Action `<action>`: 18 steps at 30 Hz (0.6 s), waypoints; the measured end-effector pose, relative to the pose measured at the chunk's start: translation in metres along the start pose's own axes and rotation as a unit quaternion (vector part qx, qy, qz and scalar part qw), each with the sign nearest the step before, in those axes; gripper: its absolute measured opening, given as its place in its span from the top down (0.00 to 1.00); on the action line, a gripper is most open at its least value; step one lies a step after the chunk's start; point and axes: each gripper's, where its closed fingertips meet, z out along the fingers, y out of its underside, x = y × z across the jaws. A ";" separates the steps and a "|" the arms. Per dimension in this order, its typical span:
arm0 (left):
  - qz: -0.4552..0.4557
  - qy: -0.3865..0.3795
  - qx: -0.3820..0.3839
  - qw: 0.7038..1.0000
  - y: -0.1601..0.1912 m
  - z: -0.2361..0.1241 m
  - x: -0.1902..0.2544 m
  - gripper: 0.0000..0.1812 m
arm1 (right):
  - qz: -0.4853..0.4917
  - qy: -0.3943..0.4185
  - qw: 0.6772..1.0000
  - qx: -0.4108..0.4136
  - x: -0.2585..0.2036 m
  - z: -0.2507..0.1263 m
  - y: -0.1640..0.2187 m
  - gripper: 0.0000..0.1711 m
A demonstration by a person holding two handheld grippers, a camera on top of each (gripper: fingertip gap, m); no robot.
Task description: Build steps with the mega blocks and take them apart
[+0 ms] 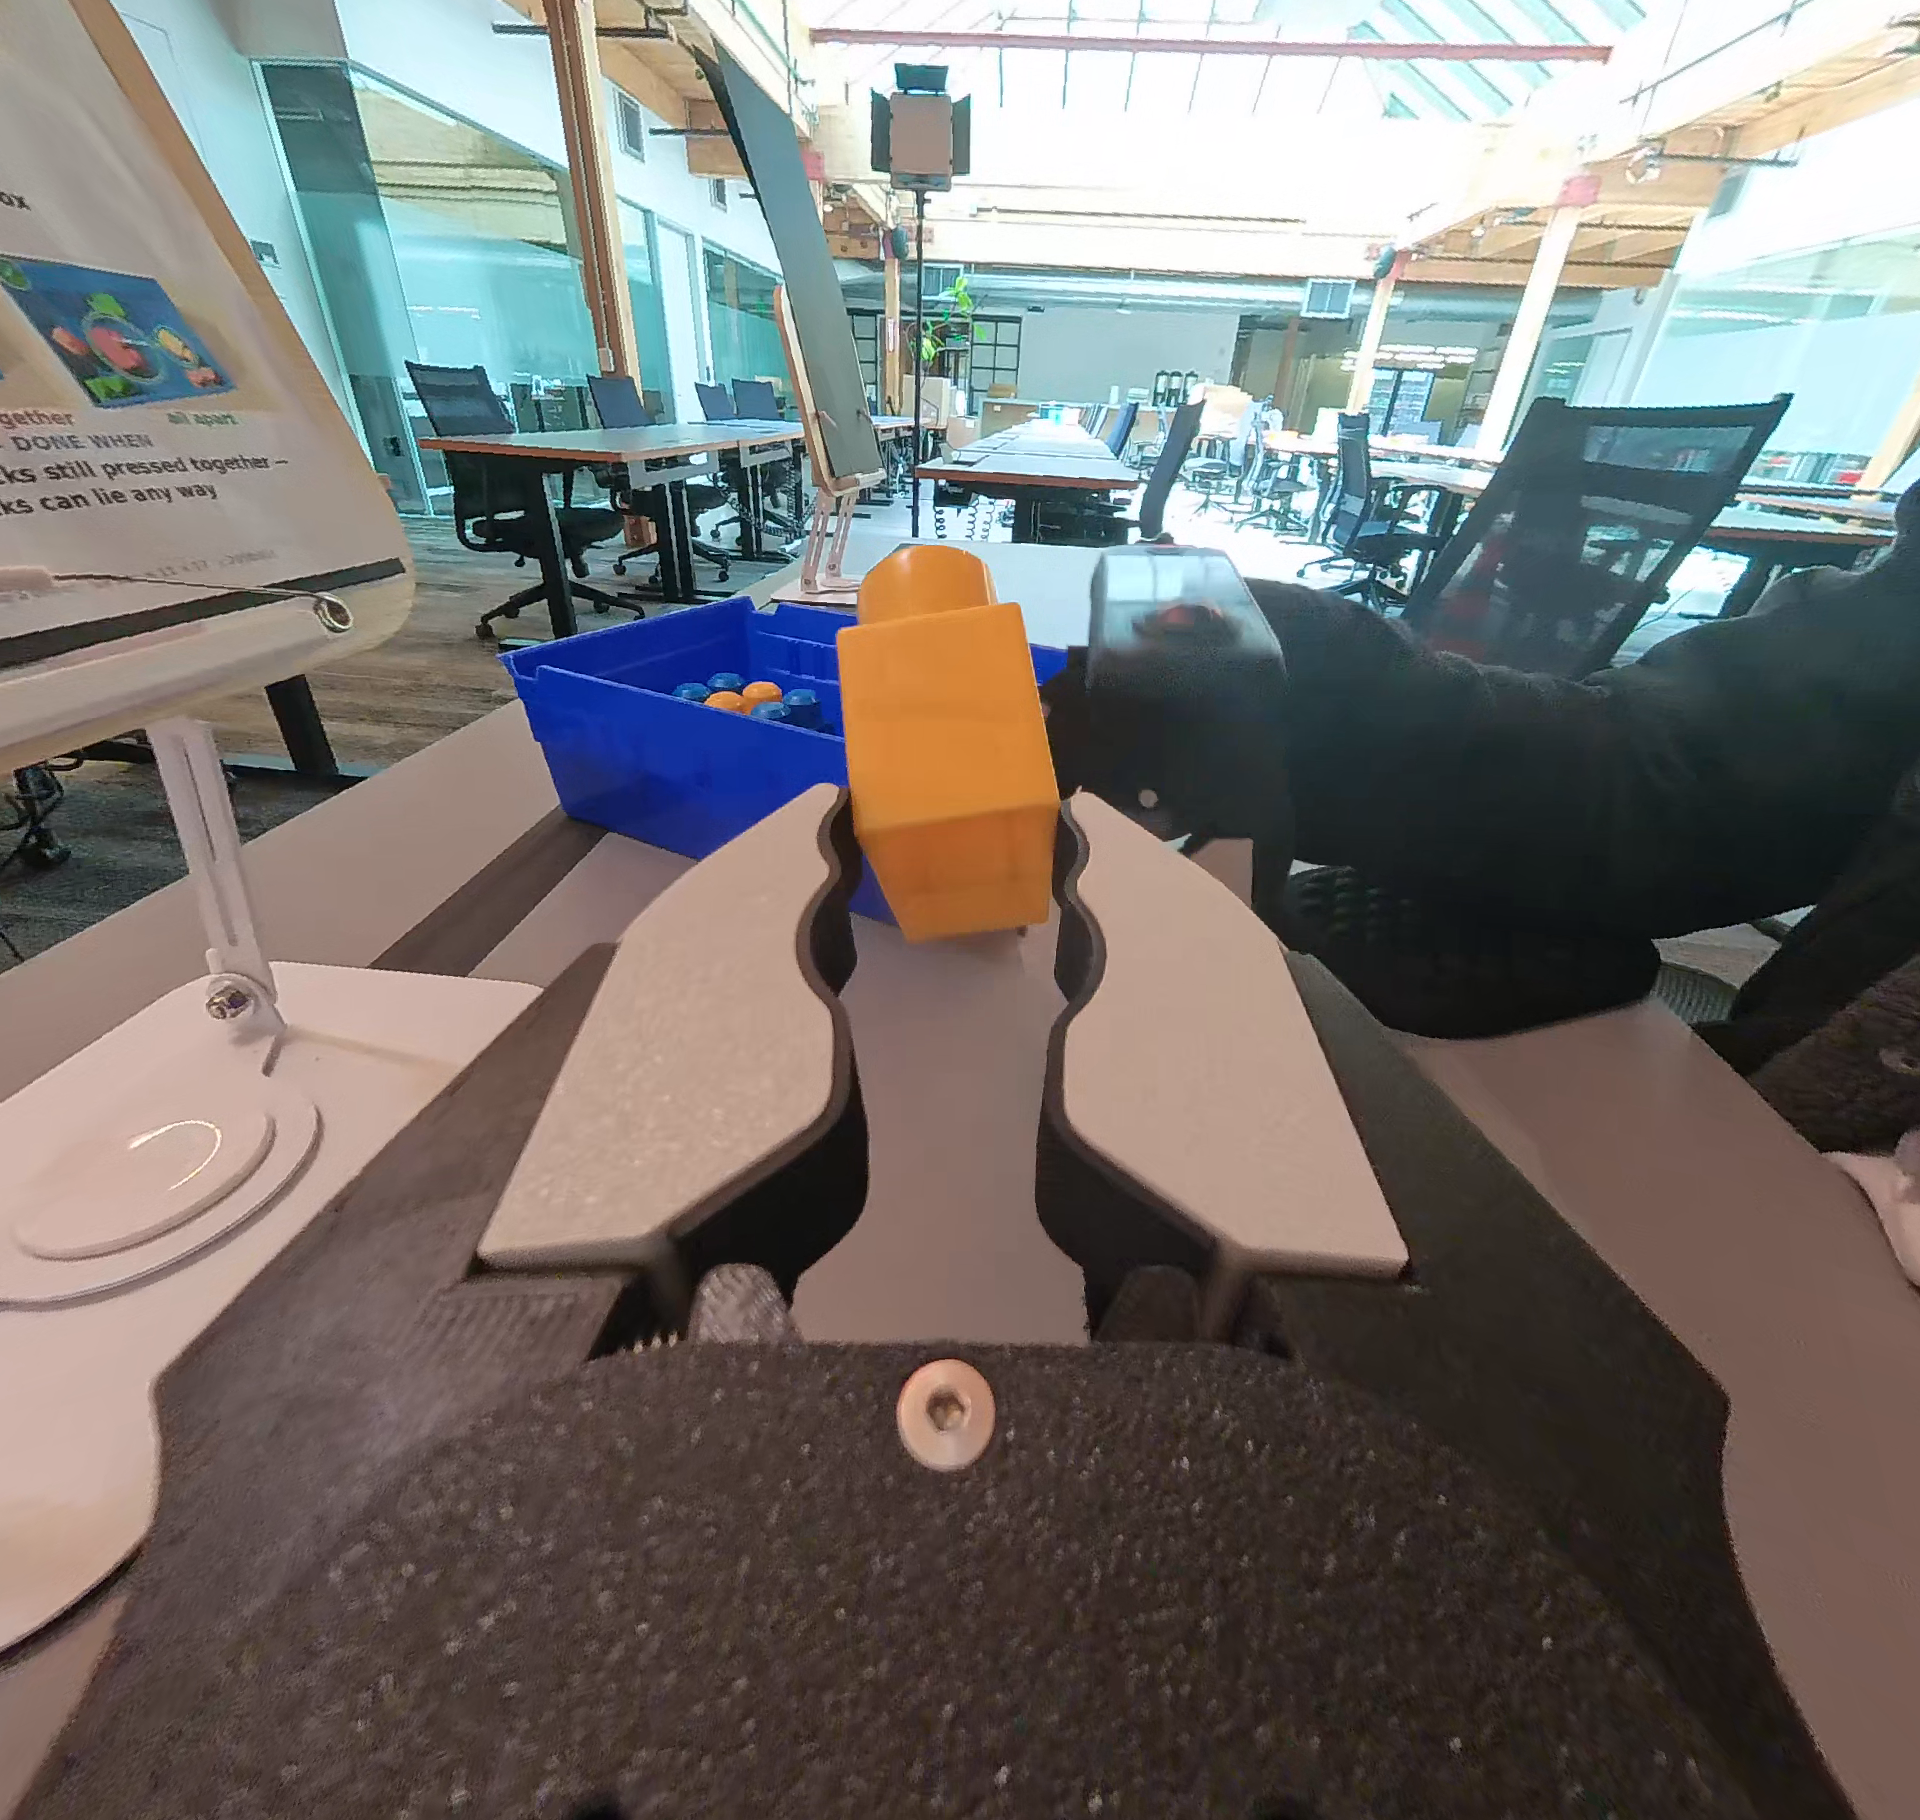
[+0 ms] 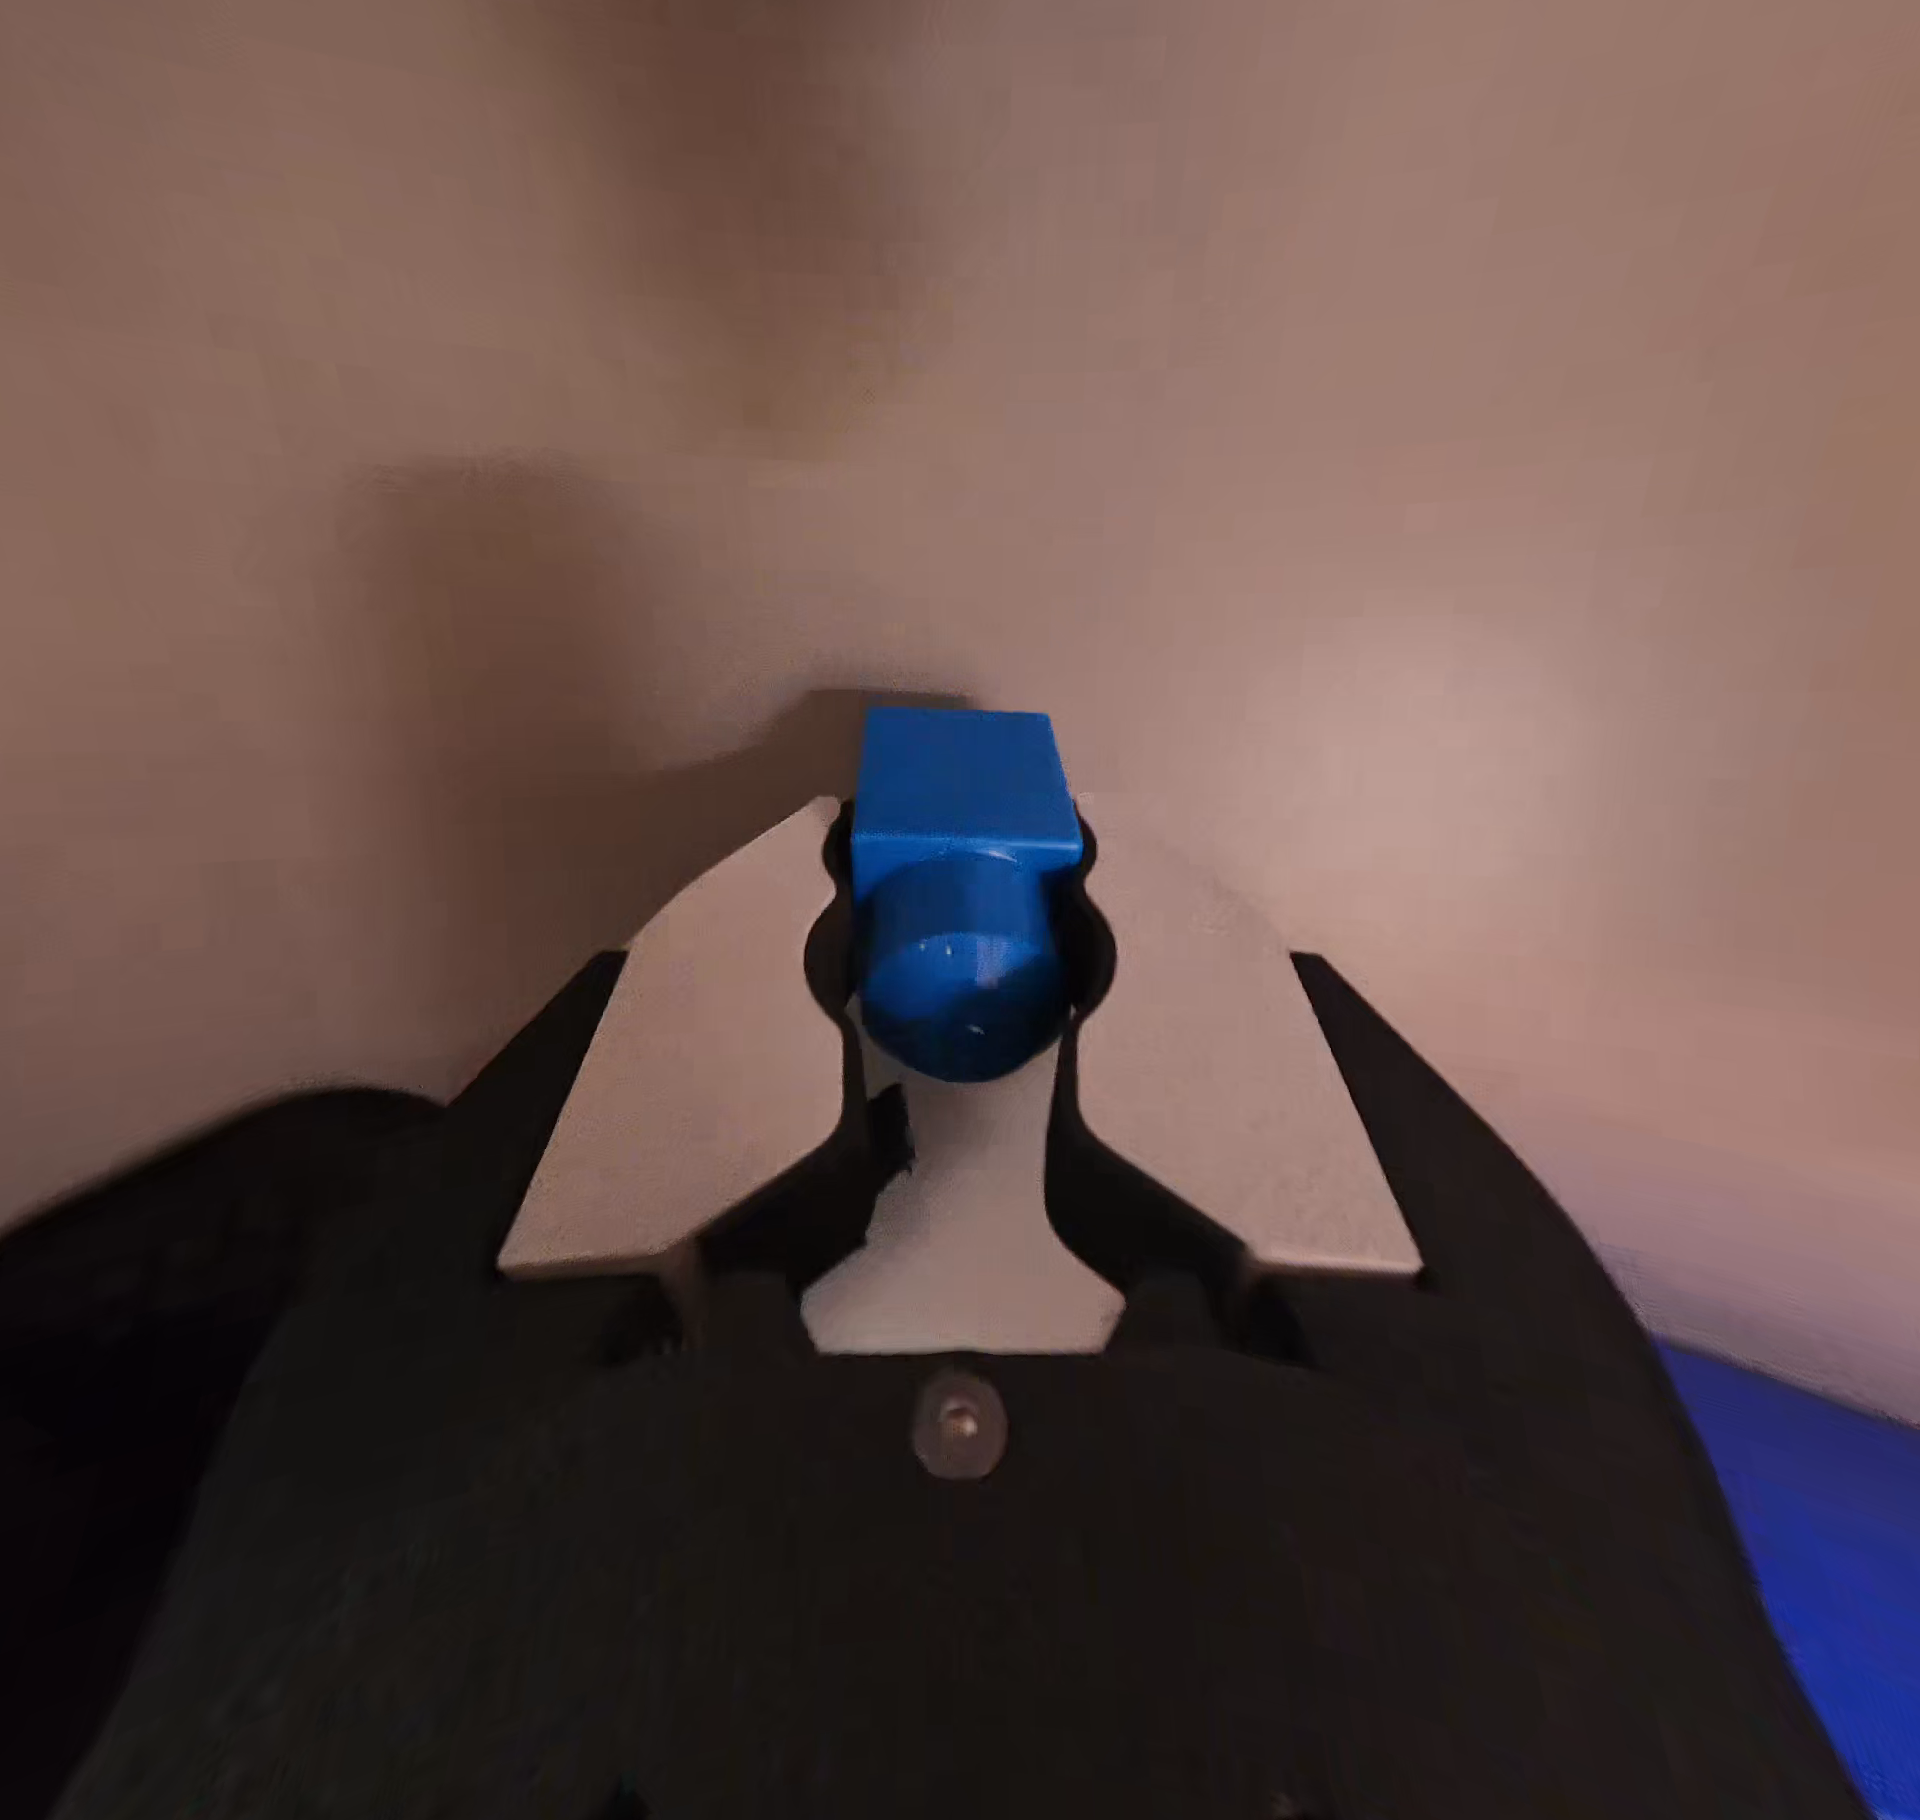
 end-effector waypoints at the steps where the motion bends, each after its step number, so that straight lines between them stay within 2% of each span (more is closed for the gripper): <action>1: 0.000 -0.001 0.000 1.000 0.000 0.000 0.000 0.80 | 0.002 0.005 0.999 -0.036 -0.001 0.003 0.008 0.79; 3: 0.000 -0.002 0.000 1.000 0.000 -0.001 -0.001 0.80 | 0.003 0.010 0.996 -0.088 -0.004 0.007 0.020 0.79; 6: 0.003 -0.003 -0.002 1.000 0.000 -0.001 -0.001 0.80 | 0.007 0.020 0.992 -0.122 -0.004 0.009 0.027 0.79; 11: 0.002 -0.004 -0.002 1.000 0.000 -0.002 -0.001 0.80 | 0.007 0.021 0.991 -0.132 -0.004 0.012 0.030 0.79; 13: 0.002 -0.004 -0.002 1.000 0.000 -0.002 -0.002 0.80 | 0.005 0.019 0.992 -0.121 -0.004 0.011 0.028 0.78; 15: 0.003 -0.005 -0.001 1.000 -0.001 -0.003 -0.002 0.80 | 0.005 0.020 0.995 -0.095 -0.003 0.006 0.023 0.71; 18: 0.002 -0.006 0.004 1.000 -0.004 -0.004 -0.002 0.80 | -0.006 0.018 1.000 0.013 -0.003 -0.016 -0.003 0.64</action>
